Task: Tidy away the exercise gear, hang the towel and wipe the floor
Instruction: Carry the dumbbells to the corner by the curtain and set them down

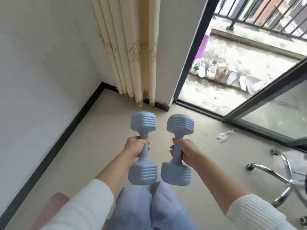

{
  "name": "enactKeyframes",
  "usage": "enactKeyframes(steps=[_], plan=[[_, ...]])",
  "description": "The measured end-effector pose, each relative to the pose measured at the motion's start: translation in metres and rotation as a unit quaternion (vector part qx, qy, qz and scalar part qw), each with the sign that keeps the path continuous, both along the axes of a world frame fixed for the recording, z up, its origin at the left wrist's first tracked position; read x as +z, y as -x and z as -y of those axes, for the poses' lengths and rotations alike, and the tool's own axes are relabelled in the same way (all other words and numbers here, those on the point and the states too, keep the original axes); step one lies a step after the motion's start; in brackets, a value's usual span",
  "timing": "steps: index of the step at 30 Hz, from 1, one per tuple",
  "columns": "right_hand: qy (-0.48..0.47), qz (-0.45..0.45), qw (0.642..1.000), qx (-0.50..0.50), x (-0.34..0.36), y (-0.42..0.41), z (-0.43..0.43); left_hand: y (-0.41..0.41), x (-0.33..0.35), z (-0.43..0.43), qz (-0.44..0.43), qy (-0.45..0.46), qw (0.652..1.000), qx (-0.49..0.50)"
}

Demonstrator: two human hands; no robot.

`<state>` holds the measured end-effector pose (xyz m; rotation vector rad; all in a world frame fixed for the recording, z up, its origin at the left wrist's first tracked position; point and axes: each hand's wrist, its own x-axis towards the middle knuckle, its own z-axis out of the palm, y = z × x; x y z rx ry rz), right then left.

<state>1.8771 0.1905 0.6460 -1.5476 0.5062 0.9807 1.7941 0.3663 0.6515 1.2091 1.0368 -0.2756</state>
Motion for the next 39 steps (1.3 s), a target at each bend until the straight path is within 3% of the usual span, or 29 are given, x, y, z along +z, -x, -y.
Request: enactKeyframes(steps=[7,15,28,32,39], plan=[[0.03,-0.028,0.999,-0.017,-0.056,-0.139,-0.077,-0.157,-0.043,-0.07,-0.019,-0.013,0.999,-0.046],[0.057,-0.067,0.994,-0.071,-0.226,-0.234,-0.134,-0.274,-0.218,-0.12,-0.068,-0.053,0.989,-0.119],[0.05,-0.081,0.993,-0.073,-0.55,-0.292,-0.135,-0.356,-0.56,-0.141,-0.058,-0.07,0.974,-0.207],[0.041,-0.068,0.995,-0.065,-0.617,-0.313,-0.142,-0.379,-0.622,-0.145,-0.05,-0.079,0.971,-0.22],[0.022,-0.048,0.997,-0.058,-0.66,-0.339,-0.156,-0.404,-0.663,-0.148,-0.043,-0.083,0.974,-0.207]])
